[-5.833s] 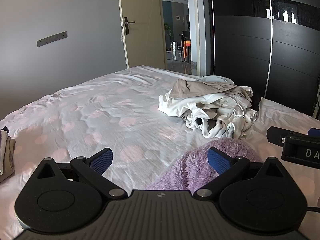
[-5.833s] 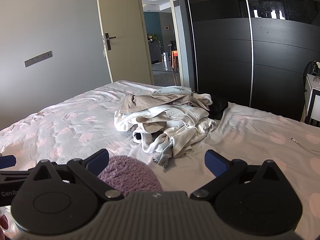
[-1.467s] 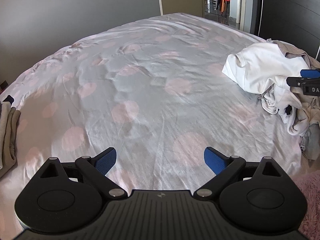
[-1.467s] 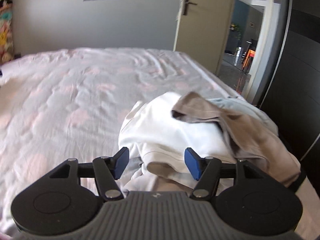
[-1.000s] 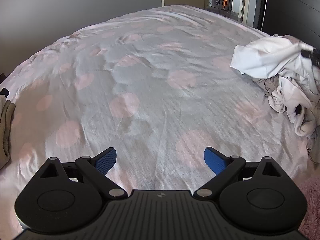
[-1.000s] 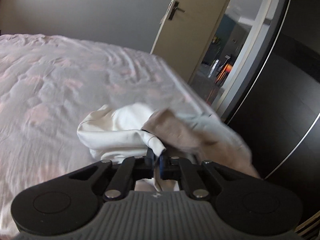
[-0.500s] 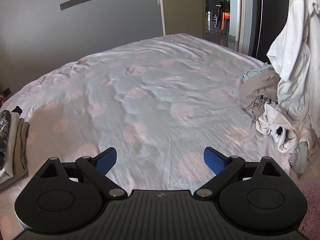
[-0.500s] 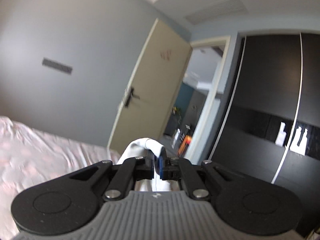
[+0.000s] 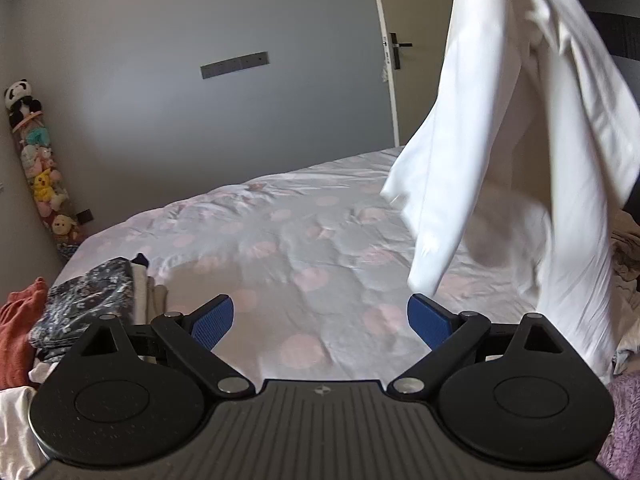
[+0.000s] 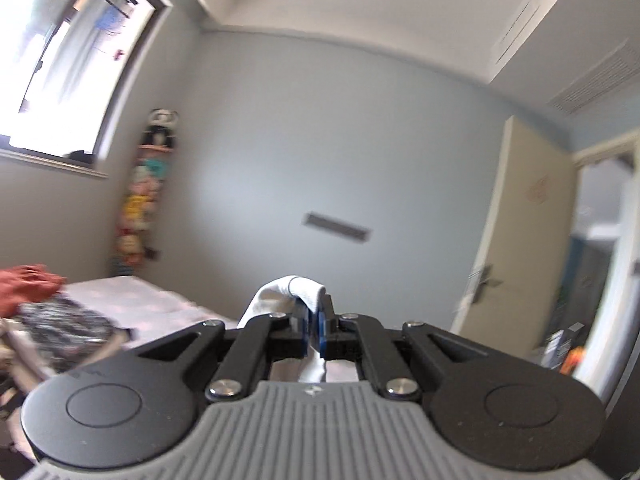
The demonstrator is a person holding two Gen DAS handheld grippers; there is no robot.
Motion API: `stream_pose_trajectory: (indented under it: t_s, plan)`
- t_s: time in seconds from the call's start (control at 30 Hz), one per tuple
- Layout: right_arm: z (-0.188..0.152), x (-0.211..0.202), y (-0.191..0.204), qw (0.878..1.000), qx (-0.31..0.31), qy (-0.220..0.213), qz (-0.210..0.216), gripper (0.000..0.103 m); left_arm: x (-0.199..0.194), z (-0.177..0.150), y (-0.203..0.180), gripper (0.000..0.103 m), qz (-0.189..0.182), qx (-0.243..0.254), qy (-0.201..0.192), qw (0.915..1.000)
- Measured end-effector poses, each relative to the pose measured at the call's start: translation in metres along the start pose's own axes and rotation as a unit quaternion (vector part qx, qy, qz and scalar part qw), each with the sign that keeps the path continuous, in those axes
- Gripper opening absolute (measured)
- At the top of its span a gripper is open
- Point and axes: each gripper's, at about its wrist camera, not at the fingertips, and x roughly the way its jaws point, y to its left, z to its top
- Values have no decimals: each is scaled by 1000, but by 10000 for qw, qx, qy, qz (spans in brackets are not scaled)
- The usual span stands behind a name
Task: Fold clothes
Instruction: 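Carry the white garment with the right gripper toward the open bed area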
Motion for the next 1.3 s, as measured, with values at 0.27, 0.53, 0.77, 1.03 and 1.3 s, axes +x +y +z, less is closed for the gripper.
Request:
stream_pose_trajectory:
  t_s: [0.27, 0.53, 0.77, 1.03, 1.3]
  plan:
    - [-83, 60, 106, 9782, 714, 1221, 1521, 6, -2, -32, 49, 95, 255, -230, 334, 9989]
    - [-158, 100, 185, 9547, 1034, 2050, 1892, 6, 24, -77, 67, 95, 121, -1132, 838, 9900]
    - [-189, 99, 187, 9496, 1209, 2271, 1789, 41, 32, -95, 63, 95, 1, -1238, 854, 9886]
    - [-226, 65, 155, 9505, 1639, 2503, 838, 71, 50, -106, 58, 95, -170, -1048, 874, 9905]
    - [-279, 53, 137, 9274, 1658, 3324, 456, 73, 73, -117, 73, 95, -546, -906, 1407, 9844]
